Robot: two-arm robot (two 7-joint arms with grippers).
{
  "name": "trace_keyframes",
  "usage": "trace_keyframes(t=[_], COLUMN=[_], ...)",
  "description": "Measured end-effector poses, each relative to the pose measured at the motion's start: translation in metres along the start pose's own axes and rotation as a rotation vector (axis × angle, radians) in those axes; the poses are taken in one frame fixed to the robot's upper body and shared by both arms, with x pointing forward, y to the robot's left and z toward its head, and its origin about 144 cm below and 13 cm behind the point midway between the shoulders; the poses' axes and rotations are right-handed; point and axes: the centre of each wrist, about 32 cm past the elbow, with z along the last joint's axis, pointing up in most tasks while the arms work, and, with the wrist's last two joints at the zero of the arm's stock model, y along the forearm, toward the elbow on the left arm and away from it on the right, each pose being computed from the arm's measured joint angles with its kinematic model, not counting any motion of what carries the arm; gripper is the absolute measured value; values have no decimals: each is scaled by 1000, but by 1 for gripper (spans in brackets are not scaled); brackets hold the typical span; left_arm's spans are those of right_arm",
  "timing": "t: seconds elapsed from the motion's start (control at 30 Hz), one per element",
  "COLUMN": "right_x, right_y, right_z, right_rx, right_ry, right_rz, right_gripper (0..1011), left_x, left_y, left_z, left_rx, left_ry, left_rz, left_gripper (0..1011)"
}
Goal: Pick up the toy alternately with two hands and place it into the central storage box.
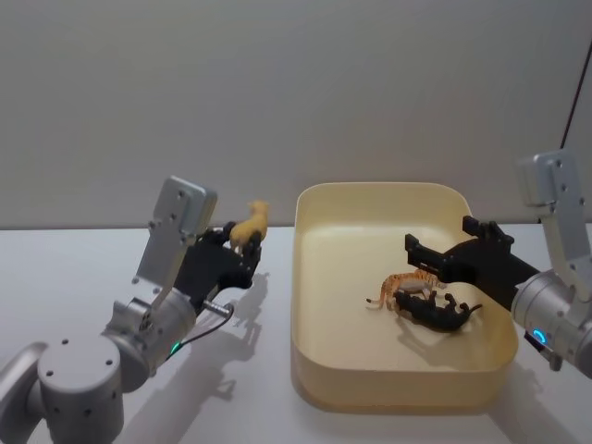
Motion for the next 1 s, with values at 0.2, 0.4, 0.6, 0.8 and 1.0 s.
trace_keyframes(t=[0.2,0.4,0.6,0.8,1.0], right_x=[0,0,0,0,0], right_y=[0,0,0,0,0], right_z=[0,0,0,0,0], right_rx=[0,0,0,0,0], right_ry=[0,0,0,0,0], right_rz=[0,0,0,0,0], right_gripper=[1001,1001,1001,1001,1001], left_x=[2,3,4,4,3], left_y=[-7,-18,-31,-49,-67], left_z=[8,17,22,26,29], left_rx=[-20,-45,-62,-76,-84], left_ry=[-12,-23,-34,-44,-54], left_rz=[-43,-107,-184,-273,-350], left_gripper=[331,331,331,331,451])
